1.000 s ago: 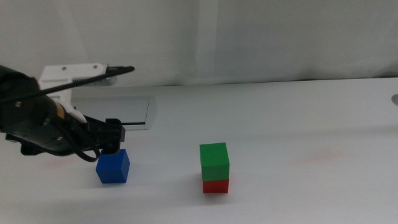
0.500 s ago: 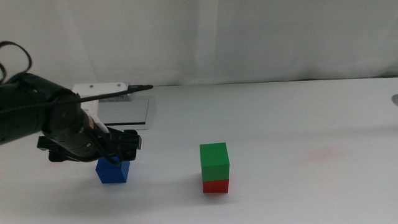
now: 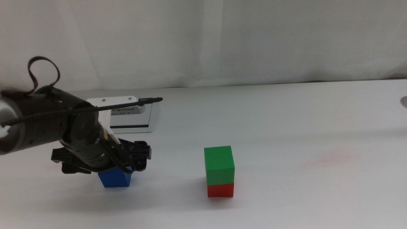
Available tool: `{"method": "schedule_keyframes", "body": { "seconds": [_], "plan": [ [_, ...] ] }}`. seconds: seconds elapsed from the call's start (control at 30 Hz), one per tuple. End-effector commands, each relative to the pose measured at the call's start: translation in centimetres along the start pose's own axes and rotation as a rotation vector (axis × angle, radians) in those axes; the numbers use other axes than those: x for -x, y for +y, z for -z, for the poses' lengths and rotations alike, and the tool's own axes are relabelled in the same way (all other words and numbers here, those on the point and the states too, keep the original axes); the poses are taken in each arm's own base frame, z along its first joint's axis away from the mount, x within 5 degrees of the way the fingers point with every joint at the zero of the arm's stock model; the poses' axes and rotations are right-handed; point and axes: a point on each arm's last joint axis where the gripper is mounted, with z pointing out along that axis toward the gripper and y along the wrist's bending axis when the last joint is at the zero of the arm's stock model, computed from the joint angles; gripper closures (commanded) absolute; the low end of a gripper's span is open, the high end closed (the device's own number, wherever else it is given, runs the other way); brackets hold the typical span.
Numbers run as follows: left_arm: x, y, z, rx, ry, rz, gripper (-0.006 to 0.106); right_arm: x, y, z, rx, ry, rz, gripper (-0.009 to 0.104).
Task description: Stack red cubes first, then green, then blue cubes in a specific spot.
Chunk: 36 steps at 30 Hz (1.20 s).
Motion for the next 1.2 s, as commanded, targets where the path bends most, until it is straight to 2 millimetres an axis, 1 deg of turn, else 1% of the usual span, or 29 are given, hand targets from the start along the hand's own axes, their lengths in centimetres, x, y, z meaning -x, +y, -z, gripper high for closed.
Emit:
{"method": "schedule_keyframes", "body": {
  "seconds": [0.0, 0.2, 0.27, 0.33, 0.37, 0.47, 0.63, 0.67, 0.77, 0.8, 0.9, 0.93, 1.0, 1.03, 1.17],
  "plan": [
    [0.1, -0.3, -0.3, -0.006, -0.007, 0.004, 0.009, -1.3, -0.1, -0.1, -0.004, 0.030, 0.003, 0.097],
    [0.2, -0.5, -1.0, -0.009, -0.006, 0.002, 0.010, -1.3, -0.1, -0.1, -0.004, 0.030, 0.003, 0.097],
    [0.2, -0.5, -1.1, -0.011, -0.006, 0.001, 0.012, -1.3, -0.1, -0.1, -0.004, 0.030, 0.003, 0.097],
    [0.1, -0.5, -1.3, -0.008, -0.002, -0.001, 0.018, -1.3, -0.1, -0.1, -0.004, 0.030, 0.003, 0.097],
    [0.1, -0.5, -1.4, -0.007, 0.002, -0.002, 0.023, -1.3, -0.1, -0.1, -0.004, 0.030, 0.003, 0.097],
    [0.0, -0.5, -1.8, -0.003, 0.013, -0.003, 0.044, -1.3, -0.1, -0.1, -0.004, 0.030, 0.003, 0.097],
    [0.2, -0.5, -1.9, 0.004, -0.004, -0.039, 0.095, -1.3, -0.1, -0.1, -0.004, 0.030, 0.003, 0.097],
    [0.2, -0.5, -1.9, 0.003, -0.006, -0.046, 0.103, -1.3, -0.1, -0.1, -0.004, 0.030, 0.003, 0.097],
    [0.3, -0.5, -1.8, 0.001, -0.009, -0.049, 0.103, -1.3, -0.1, -0.1, -0.004, 0.030, 0.003, 0.097],
    [0.5, -0.5, -1.4, 0.003, -0.007, -0.043, 0.103, -1.3, -0.1, -0.1, -0.004, 0.030, 0.003, 0.097],
    [1.3, -0.6, 0.5, 0.010, -0.015, -0.031, 0.103, -1.3, -0.1, -0.1, -0.004, 0.030, 0.003, 0.097],
    [2.1, -1.0, 2.4, 0.006, -0.041, -0.033, 0.103, -1.3, -0.1, -0.1, -0.004, 0.030, 0.003, 0.097],
    [2.9, -1.7, 5.2, -0.001, -0.076, -0.039, 0.103, -1.3, -0.1, -0.1, -0.004, 0.030, 0.003, 0.097],
    [3.1, -1.9, 6.4, 0.003, -0.078, -0.043, 0.103, -1.3, -0.1, -0.1, -0.004, 0.030, 0.003, 0.097],
    [4.1, -3.9, 11.9, 0.002, -0.095, -0.056, 0.103, -1.3, -0.1, -0.1, -0.004, 0.030, 0.003, 0.097]
  ]
}}
